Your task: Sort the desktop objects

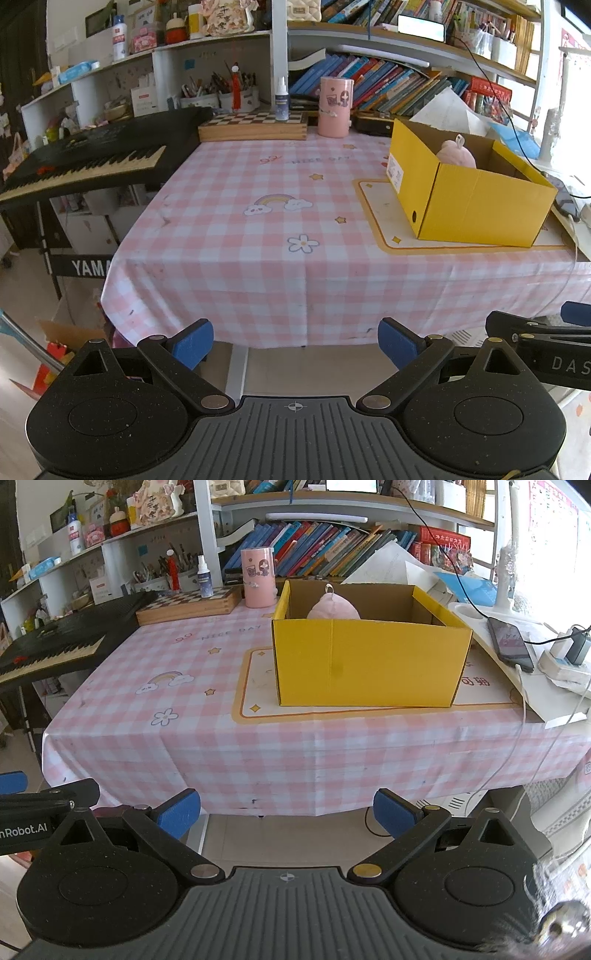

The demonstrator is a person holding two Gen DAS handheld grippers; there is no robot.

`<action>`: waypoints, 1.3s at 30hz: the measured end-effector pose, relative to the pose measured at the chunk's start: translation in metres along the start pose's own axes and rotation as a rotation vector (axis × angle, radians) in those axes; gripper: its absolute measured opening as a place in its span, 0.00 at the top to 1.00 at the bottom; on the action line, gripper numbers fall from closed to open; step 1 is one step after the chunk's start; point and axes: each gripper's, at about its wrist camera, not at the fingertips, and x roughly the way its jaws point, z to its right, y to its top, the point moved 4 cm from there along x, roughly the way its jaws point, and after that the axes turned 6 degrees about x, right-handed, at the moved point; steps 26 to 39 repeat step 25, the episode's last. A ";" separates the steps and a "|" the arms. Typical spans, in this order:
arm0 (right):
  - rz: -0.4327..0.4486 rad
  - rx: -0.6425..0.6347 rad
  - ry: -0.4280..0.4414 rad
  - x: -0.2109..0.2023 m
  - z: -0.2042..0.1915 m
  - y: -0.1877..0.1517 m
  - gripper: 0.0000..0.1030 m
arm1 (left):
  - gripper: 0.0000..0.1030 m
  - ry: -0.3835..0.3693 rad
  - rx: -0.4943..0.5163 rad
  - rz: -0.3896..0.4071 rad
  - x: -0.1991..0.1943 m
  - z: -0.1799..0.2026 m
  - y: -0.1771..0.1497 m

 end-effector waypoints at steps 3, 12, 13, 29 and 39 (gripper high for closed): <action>-0.002 -0.001 0.000 0.001 -0.001 0.000 0.02 | 0.05 0.001 0.005 0.002 -0.001 0.001 0.000; -0.005 -0.004 0.001 0.001 -0.002 -0.001 0.02 | 0.05 -0.004 0.001 0.008 -0.003 0.001 -0.001; -0.006 -0.005 0.001 0.001 -0.002 -0.002 0.02 | 0.05 -0.003 -0.001 0.008 -0.003 0.002 -0.001; -0.011 -0.006 0.003 0.001 -0.004 -0.006 0.02 | 0.05 0.001 -0.008 0.016 -0.005 0.001 -0.002; -0.011 -0.006 0.003 0.001 -0.004 -0.006 0.02 | 0.05 0.001 -0.008 0.016 -0.005 0.001 -0.002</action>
